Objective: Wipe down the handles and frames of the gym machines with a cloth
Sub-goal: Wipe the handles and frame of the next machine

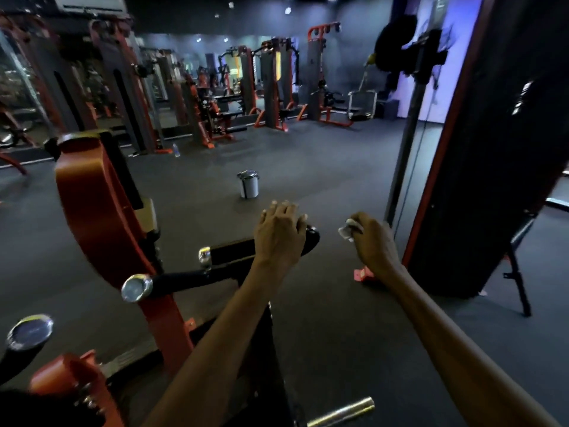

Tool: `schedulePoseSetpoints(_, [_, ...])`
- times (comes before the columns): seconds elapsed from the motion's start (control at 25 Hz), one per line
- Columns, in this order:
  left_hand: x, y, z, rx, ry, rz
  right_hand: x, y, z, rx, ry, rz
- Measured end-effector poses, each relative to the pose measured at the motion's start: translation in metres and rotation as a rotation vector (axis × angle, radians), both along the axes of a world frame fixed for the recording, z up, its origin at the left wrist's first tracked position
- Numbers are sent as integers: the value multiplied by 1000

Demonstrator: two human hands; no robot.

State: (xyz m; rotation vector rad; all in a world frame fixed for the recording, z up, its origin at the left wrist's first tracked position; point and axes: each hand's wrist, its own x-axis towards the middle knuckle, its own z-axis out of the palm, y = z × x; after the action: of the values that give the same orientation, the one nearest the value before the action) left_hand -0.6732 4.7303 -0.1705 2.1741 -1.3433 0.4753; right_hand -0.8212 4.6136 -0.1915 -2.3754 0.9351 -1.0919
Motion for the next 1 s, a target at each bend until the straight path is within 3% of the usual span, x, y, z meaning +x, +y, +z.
schedulePoseSetpoints(0.16, [-26,-53,5,40,18,-40,-13,-39,17,-108,88,-100])
schedulePoseSetpoints(0.36, [-58,-120,-7,148,70,-18,-31,-99,12,44,2,-93])
schedulePoseSetpoints(0.44, [-68,-144,-18,181,92,10,-39,-124,5,59,9,-61])
schedulePoseSetpoints(0.52, [-77,-167,-28,230,109,34,-46,-148,-8,-124,103,0])
schedulePoseSetpoints(0.68, [-104,-217,-49,314,201,131,-70,-203,-35,-222,161,148])
schedulePoseSetpoints(1.0, [-136,-295,-81,336,265,281,-76,-294,-62,-155,238,254])
